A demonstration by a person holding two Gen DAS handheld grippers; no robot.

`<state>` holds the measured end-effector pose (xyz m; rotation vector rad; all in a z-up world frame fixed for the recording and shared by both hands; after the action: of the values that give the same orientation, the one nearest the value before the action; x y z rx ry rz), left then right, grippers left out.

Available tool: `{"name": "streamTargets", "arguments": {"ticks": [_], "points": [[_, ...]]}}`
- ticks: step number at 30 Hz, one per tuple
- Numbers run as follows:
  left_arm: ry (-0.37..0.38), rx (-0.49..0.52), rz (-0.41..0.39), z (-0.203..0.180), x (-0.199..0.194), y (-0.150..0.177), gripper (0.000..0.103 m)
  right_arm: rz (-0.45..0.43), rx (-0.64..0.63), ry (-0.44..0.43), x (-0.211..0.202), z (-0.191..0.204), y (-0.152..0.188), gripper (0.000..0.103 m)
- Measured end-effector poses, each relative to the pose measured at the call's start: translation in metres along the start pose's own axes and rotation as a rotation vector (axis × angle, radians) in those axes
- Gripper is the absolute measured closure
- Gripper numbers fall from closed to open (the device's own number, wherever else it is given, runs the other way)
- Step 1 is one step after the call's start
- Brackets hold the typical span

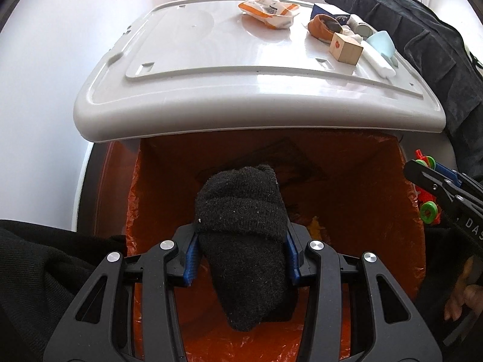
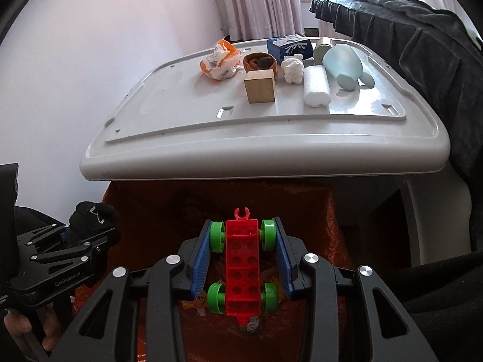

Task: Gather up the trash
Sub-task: 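Carry the sock and toy car over the bin and open both tools, then grasp the white foam tube with the right tool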

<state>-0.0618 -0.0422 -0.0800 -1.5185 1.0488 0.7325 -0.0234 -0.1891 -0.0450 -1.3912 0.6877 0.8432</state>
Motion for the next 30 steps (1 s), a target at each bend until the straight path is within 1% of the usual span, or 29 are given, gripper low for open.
{"name": "streamTargets", "arguments": {"ticks": [4, 5, 6, 7, 8, 9, 13, 17, 20, 22, 26, 30], "points": [[-0.006, -0.007, 0.0, 0.003, 0.001, 0.0, 0.059, 0.002, -0.011, 0.007, 0.001, 0.001, 0.0, 0.065], [-0.009, -0.013, -0.003, 0.004, 0.001, 0.0, 0.056, 0.002, -0.011, 0.012, 0.002, 0.001, 0.0, 0.064], [-0.023, -0.019, -0.004, 0.005, 0.001, -0.001, 0.048, 0.007, -0.008, 0.022, 0.003, -0.001, 0.0, 0.058], [-0.065, -0.03, 0.014, 0.009, 0.003, 0.0, 0.042, 0.014, -0.004, 0.037, 0.005, -0.002, 0.0, 0.028], [-0.096, -0.045, 0.031, 0.013, 0.006, 0.001, 0.027, 0.006, 0.0, 0.065, 0.004, -0.005, -0.001, 0.014], [-0.105, -0.055, 0.034, 0.015, 0.007, 0.001, 0.026, -0.004, 0.003, 0.074, 0.002, -0.006, -0.001, 0.009], [-0.098, -0.086, 0.05, 0.022, 0.01, 0.003, 0.026, -0.013, 0.05, 0.069, -0.002, -0.016, -0.004, 0.01], [-0.086, -0.091, 0.041, 0.022, 0.009, 0.001, 0.026, -0.026, 0.099, 0.056, -0.007, -0.025, -0.009, 0.01], [-0.078, -0.099, 0.047, 0.022, 0.011, -0.002, 0.025, -0.04, 0.107, 0.052, -0.013, -0.029, -0.015, 0.01], [-0.071, -0.104, 0.048, 0.021, 0.008, -0.004, 0.025, -0.059, 0.107, 0.047, -0.019, -0.031, -0.023, 0.01], [-0.069, -0.088, 0.004, 0.018, -0.007, -0.018, 0.025, -0.106, 0.088, 0.064, -0.03, -0.042, -0.049, 0.01], [-0.065, -0.046, -0.038, 0.012, -0.021, -0.039, 0.025, -0.111, 0.087, 0.081, -0.028, -0.061, -0.076, 0.01]]}}
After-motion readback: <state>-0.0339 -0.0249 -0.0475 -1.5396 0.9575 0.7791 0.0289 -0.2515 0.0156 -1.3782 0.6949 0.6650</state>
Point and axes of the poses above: each gripper's, at about its wrist camera, not at the fingertips, and x roughly the way its jaws point, z to its left, y to its underside, the point moved 5 cm from there along x, roughly the way its jaws point, and after that the axes turned 11 degrees about y, right-handed, at the moved point
